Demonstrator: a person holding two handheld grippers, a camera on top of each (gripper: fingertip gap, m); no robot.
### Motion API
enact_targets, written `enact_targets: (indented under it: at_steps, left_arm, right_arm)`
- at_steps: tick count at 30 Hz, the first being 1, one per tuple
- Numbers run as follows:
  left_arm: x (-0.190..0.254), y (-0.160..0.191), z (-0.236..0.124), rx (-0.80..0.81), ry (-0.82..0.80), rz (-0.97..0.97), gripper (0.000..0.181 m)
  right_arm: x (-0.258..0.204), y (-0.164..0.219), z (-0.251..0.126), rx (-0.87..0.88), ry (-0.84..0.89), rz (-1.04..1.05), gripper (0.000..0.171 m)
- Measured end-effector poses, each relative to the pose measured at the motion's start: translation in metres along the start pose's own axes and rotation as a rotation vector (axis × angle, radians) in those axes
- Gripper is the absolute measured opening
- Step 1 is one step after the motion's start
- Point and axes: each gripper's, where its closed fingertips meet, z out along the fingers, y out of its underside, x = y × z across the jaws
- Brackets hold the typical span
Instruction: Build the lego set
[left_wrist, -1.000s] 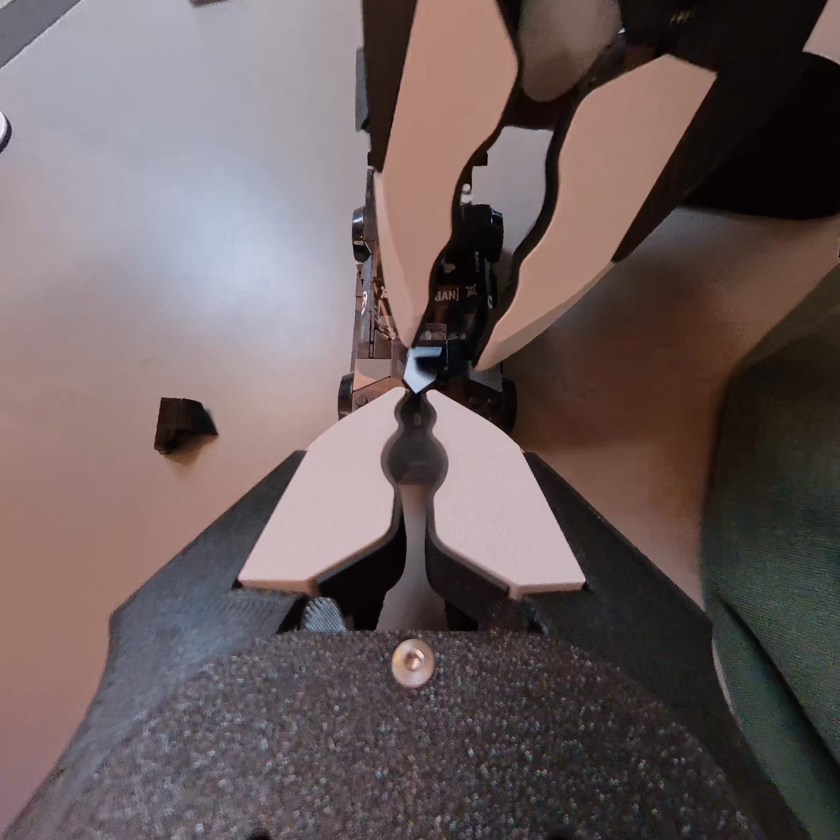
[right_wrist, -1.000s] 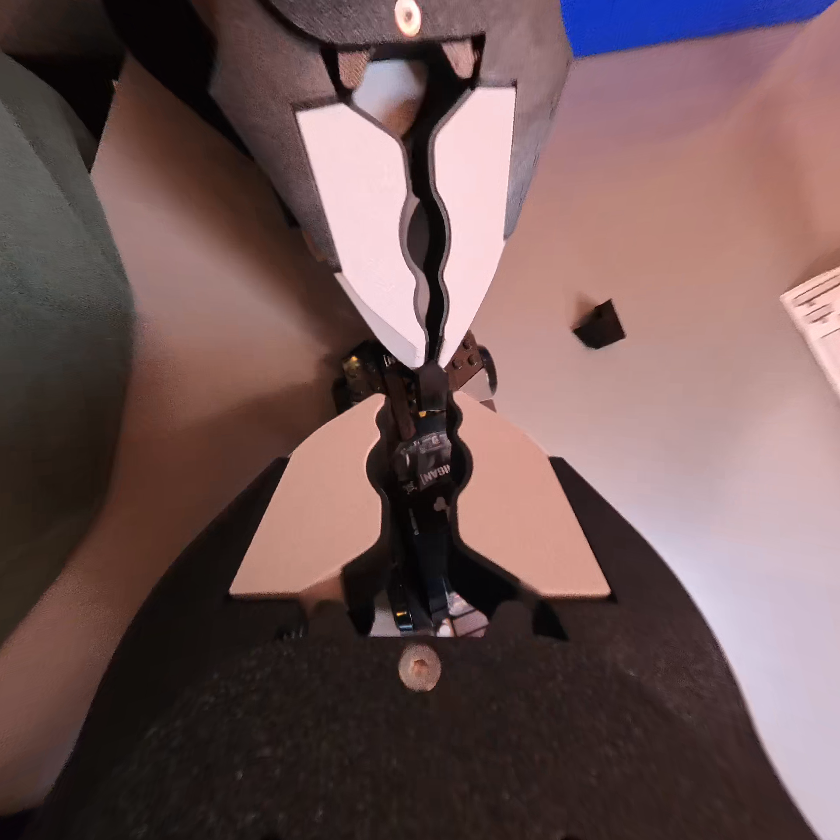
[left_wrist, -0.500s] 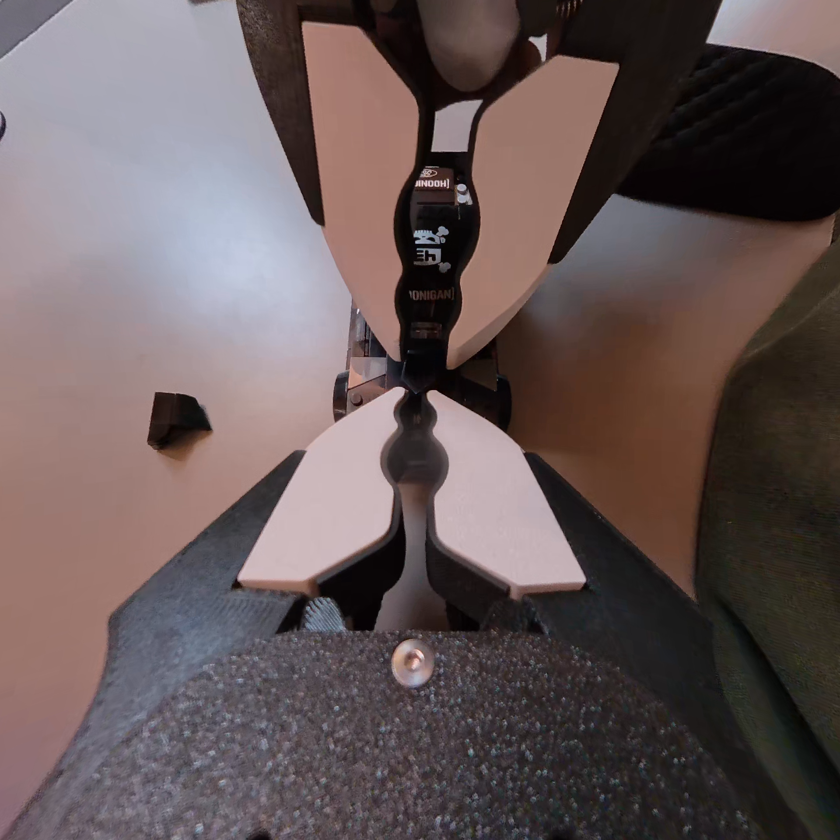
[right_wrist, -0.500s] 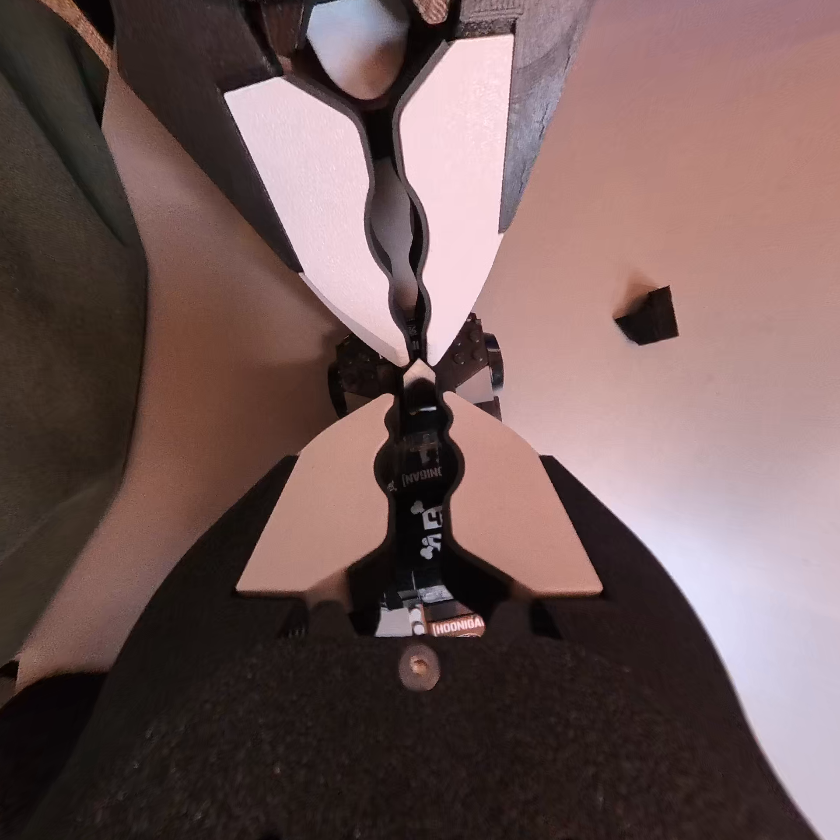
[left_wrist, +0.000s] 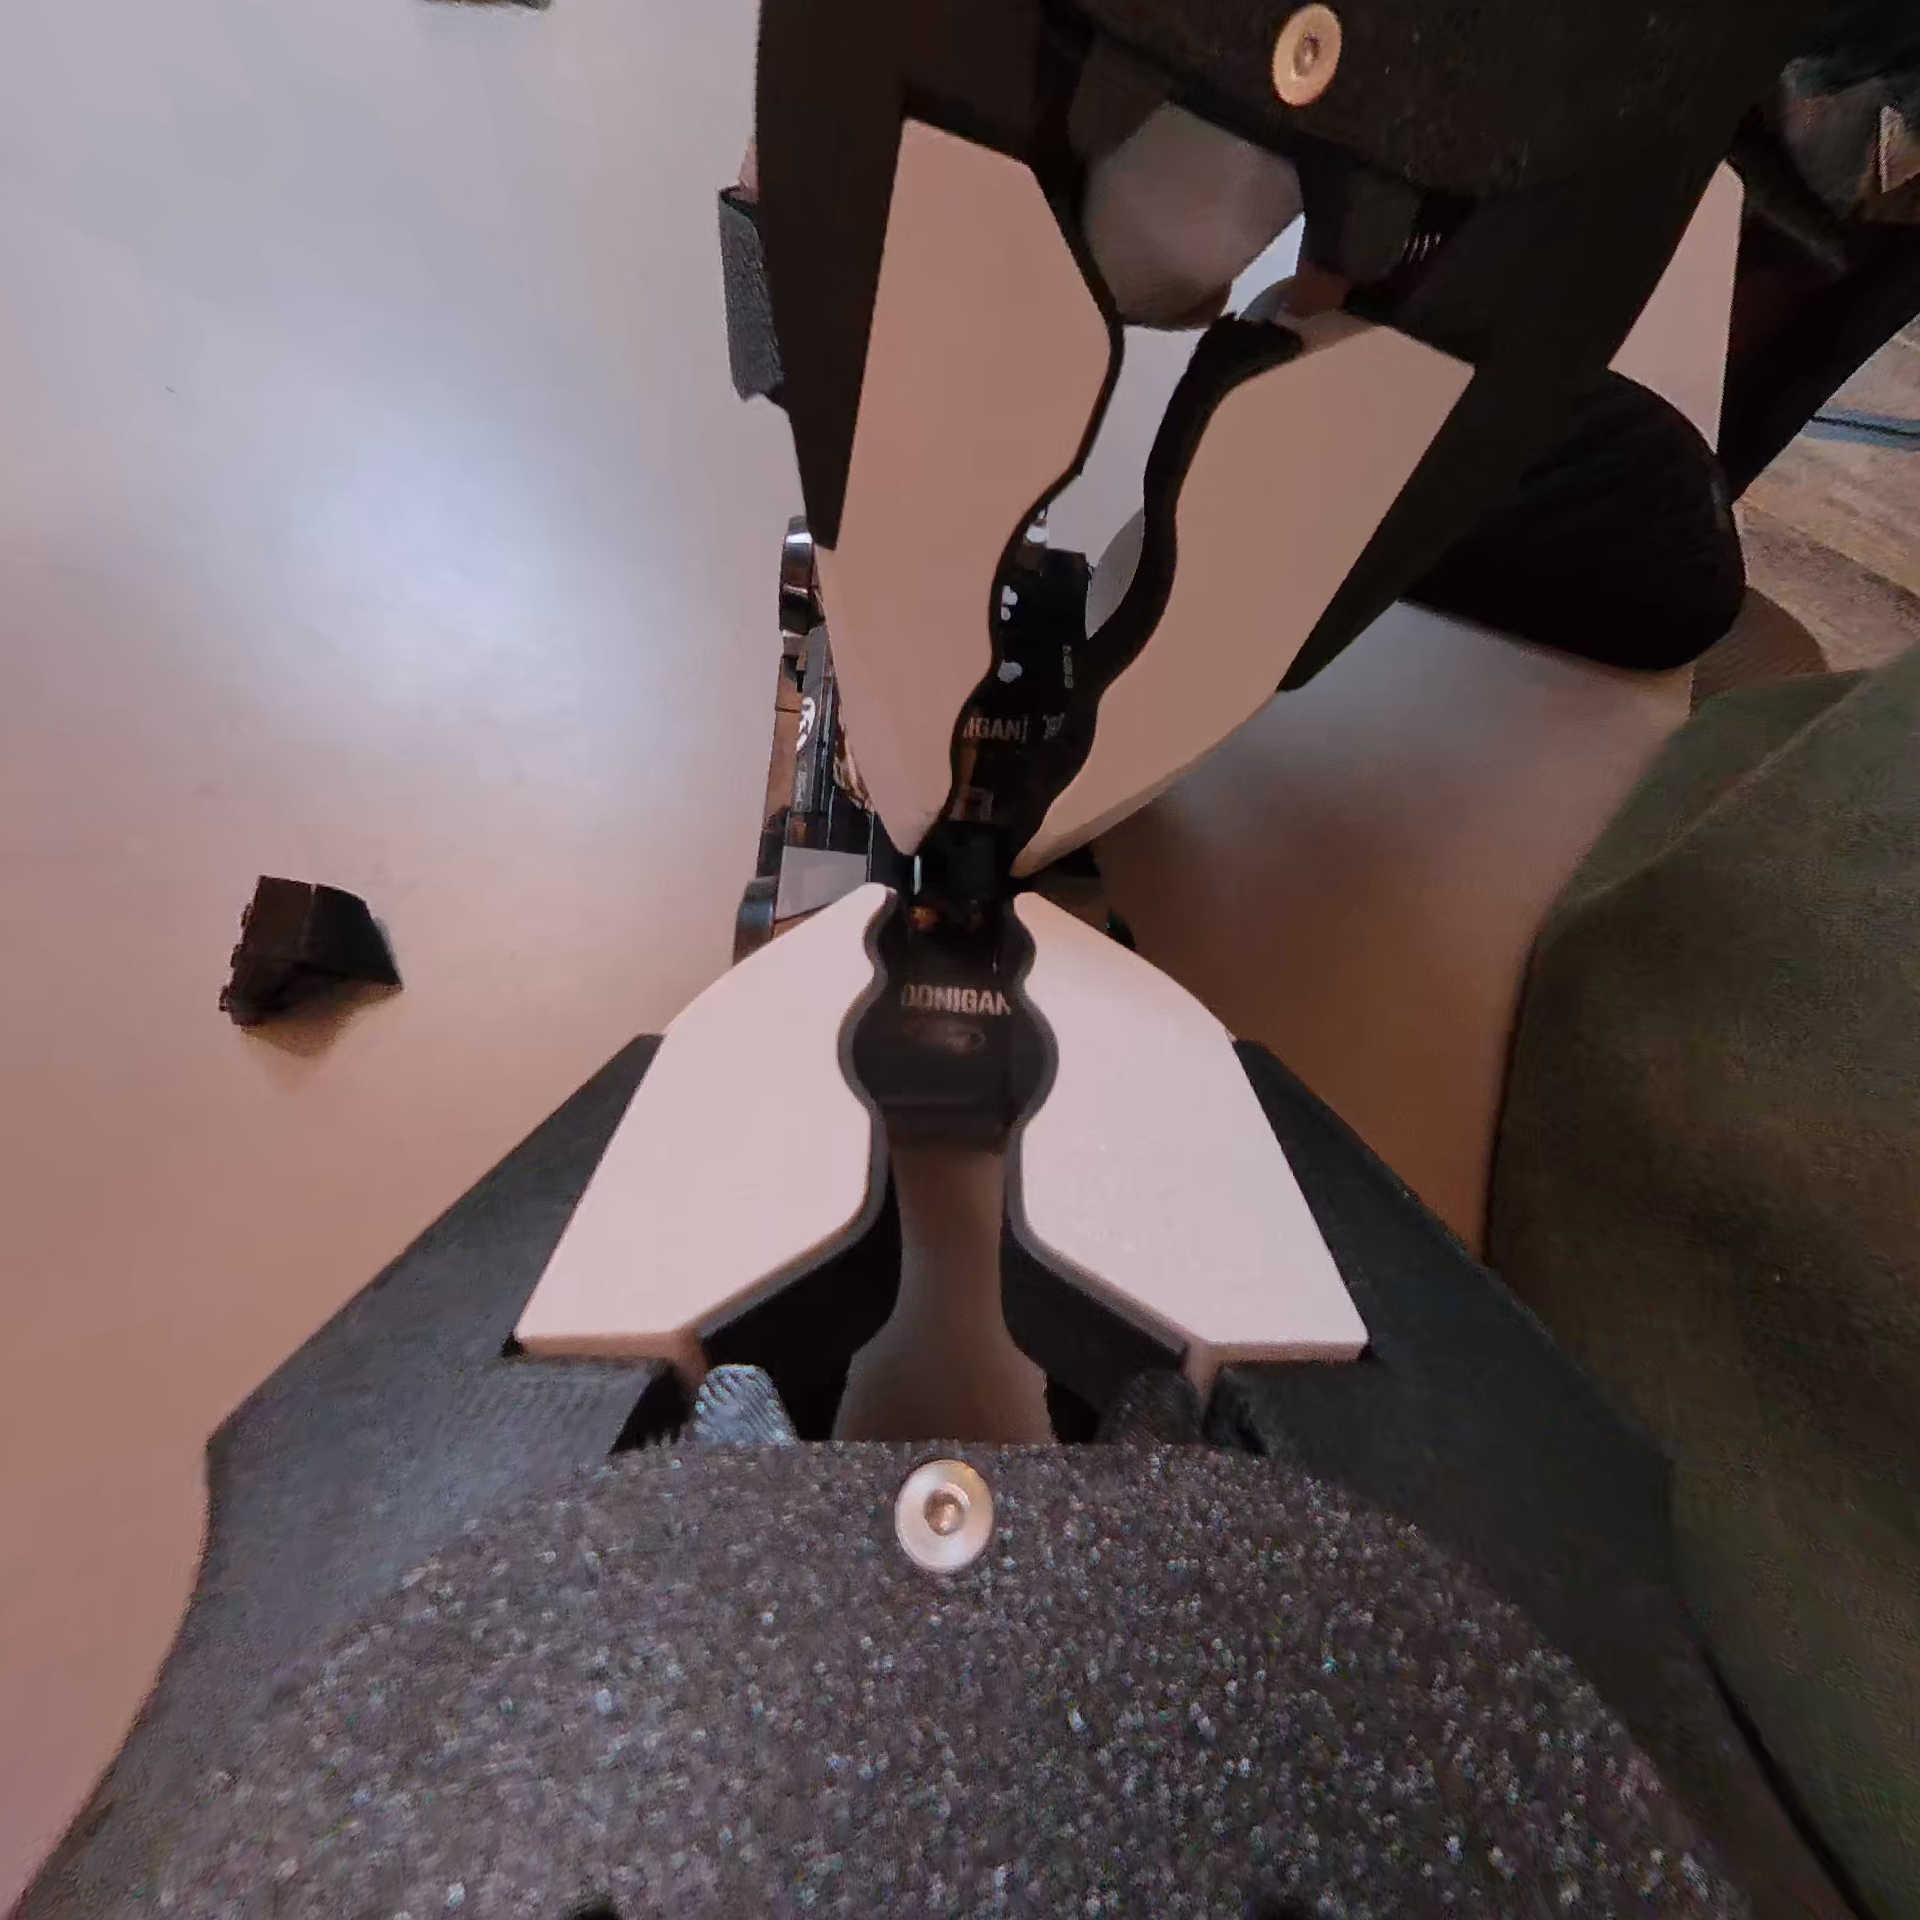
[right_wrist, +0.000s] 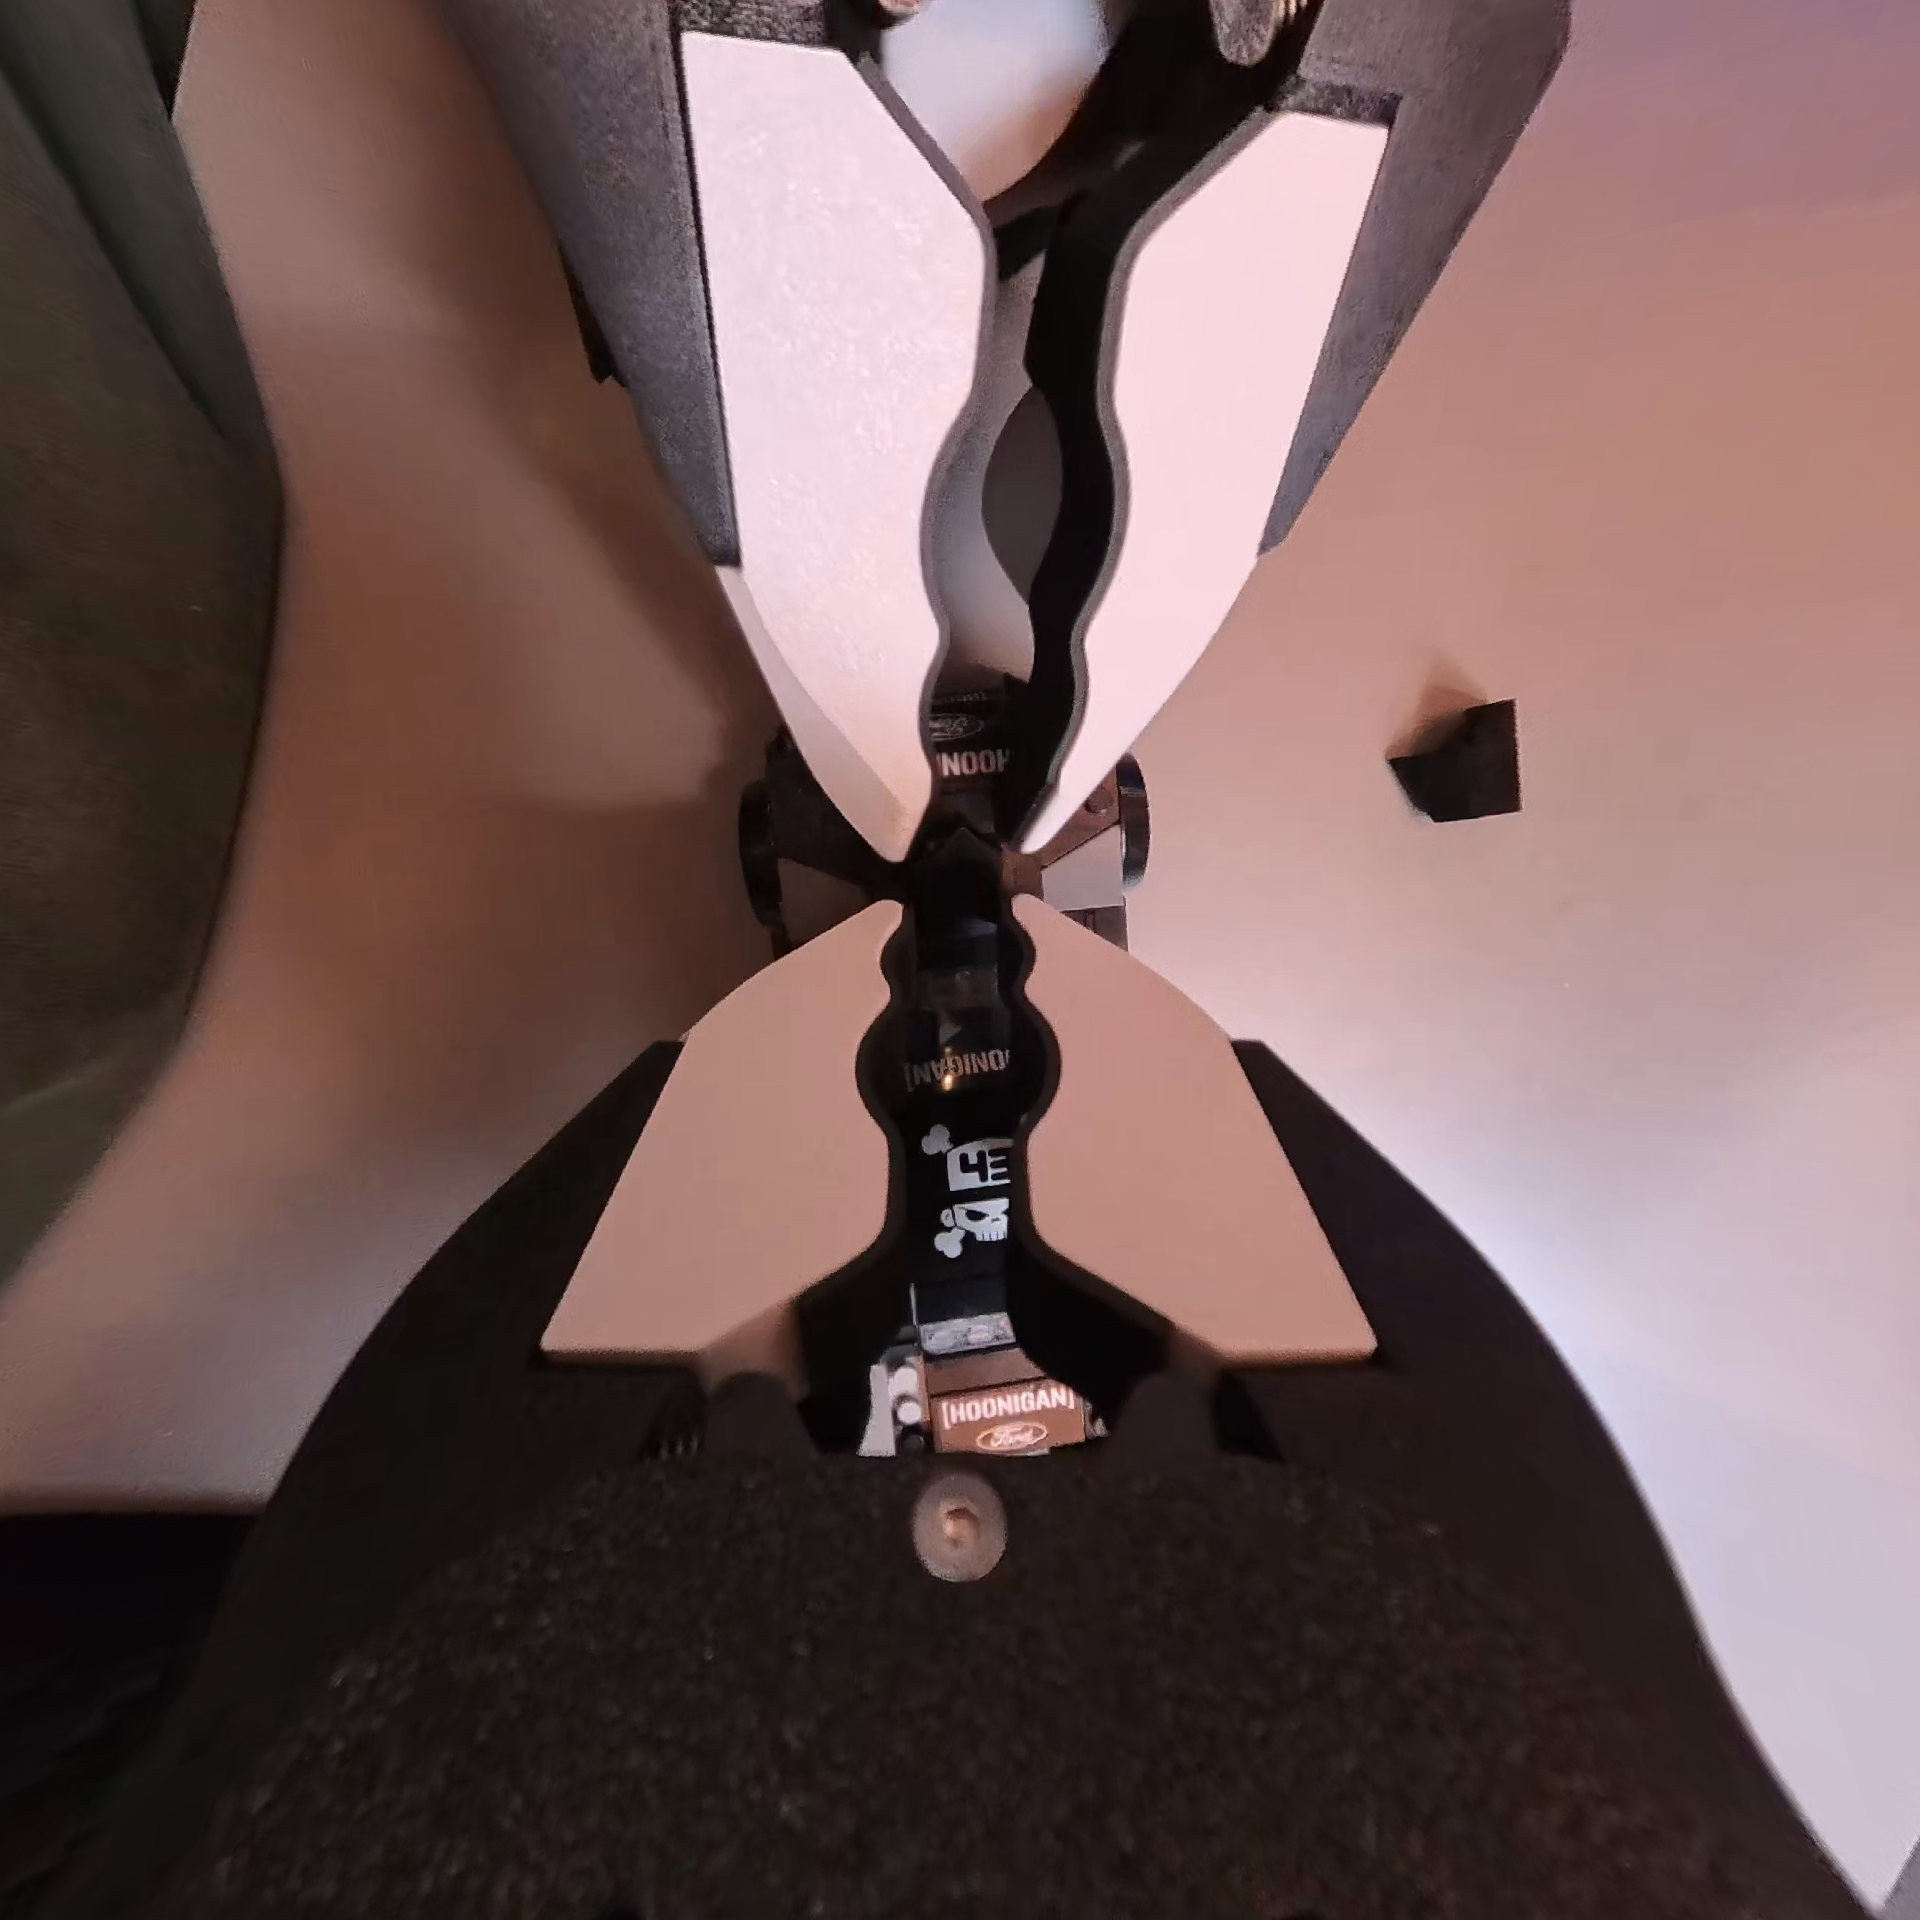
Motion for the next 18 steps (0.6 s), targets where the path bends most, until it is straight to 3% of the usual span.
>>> enact_targets:
  at_steps: [18]
  left_arm:
    - [0.0006, 0.0024, -0.0037, 0.002, 0.024, -0.007, 0.014]
  right_arm:
    - [-0.0001, -0.0010, -0.0053, 0.054, -0.039, 0.045, 0.016]
